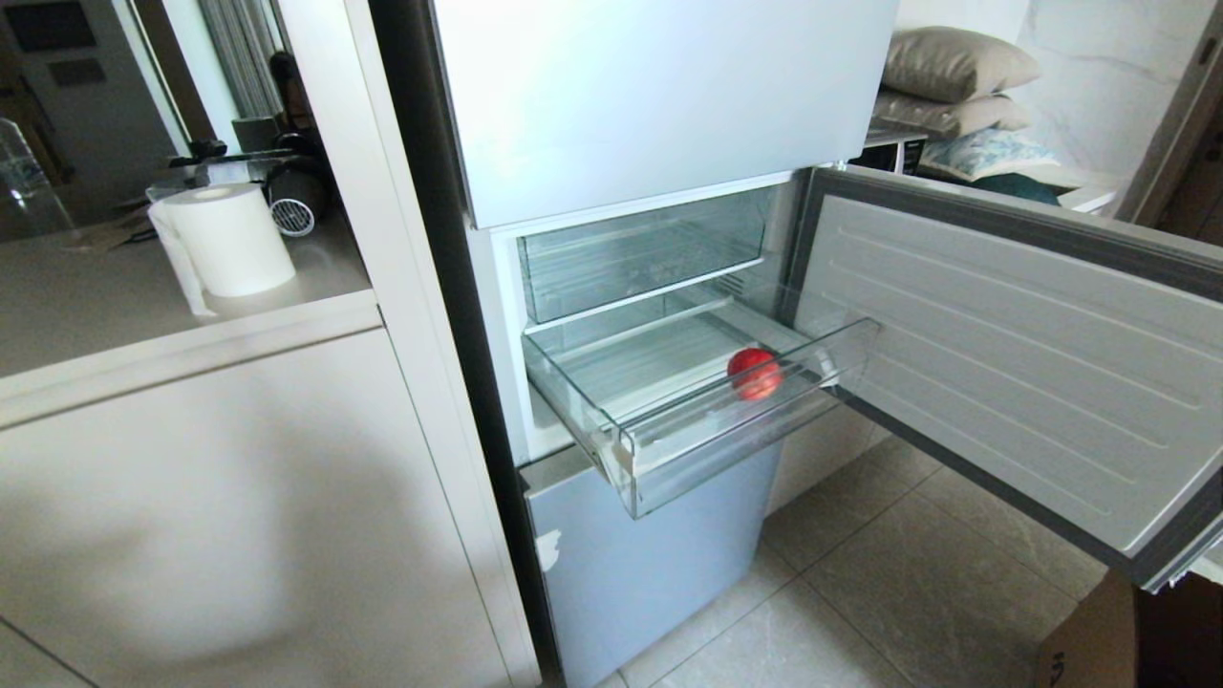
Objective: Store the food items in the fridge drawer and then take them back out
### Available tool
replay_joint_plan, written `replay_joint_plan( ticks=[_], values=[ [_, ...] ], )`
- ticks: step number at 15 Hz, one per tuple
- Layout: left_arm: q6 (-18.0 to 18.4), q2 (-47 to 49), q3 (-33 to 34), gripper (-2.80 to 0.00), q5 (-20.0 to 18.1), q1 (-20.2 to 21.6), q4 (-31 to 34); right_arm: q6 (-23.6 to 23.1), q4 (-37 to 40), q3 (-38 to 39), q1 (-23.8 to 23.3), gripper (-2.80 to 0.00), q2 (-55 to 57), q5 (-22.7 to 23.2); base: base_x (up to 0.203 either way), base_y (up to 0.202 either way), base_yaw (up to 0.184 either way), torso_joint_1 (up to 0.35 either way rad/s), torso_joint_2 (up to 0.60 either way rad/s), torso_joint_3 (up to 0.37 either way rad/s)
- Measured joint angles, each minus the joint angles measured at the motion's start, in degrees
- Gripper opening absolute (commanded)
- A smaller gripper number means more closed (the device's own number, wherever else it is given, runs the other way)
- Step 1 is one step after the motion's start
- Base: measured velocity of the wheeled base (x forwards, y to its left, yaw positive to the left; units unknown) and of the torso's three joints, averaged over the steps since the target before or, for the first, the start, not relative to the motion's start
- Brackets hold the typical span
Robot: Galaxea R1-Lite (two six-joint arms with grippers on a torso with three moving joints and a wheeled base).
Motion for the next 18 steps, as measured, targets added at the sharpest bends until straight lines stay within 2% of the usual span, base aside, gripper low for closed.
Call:
replay_joint_plan(
  ticks=[3,10,11,12,18],
  values=[
    [-0.01,0.0,0.0,-2.8,0.0,0.02,0.0,0.47,-6.1,-6.51,-0.15,-2.8,11.1,1.73,0.0,0.0,0.0,0.0,0.0,0.0],
    [-0.01,0.0,0.0,-2.8,0.0,0.0,-0.01,0.42,-6.6,-11.81,-0.15,-2.8,24.43,1.93,0.0,0.0,0.0,0.0,0.0,0.0],
    [-0.01,0.0,0.0,-2.8,0.0,0.0,0.0,0.38,-6.68,-12.38,-0.15,-1.92,25.59,1.91,0.0,0.0,0.0,0.0,0.0,0.0],
    [0.0,0.0,0.0,-2.8,0.0,0.0,0.0,0.3,-6.63,-12.86,-0.15,0.0,26.53,1.91,0.0,0.0,0.0,0.0,0.0,0.0],
    [-0.01,0.0,0.0,-2.8,0.0,0.05,0.0,0.65,-6.71,-13.18,-0.12,0.0,27.98,1.94,0.0,0.0,0.0,0.0,0.0,0.0]
  ],
)
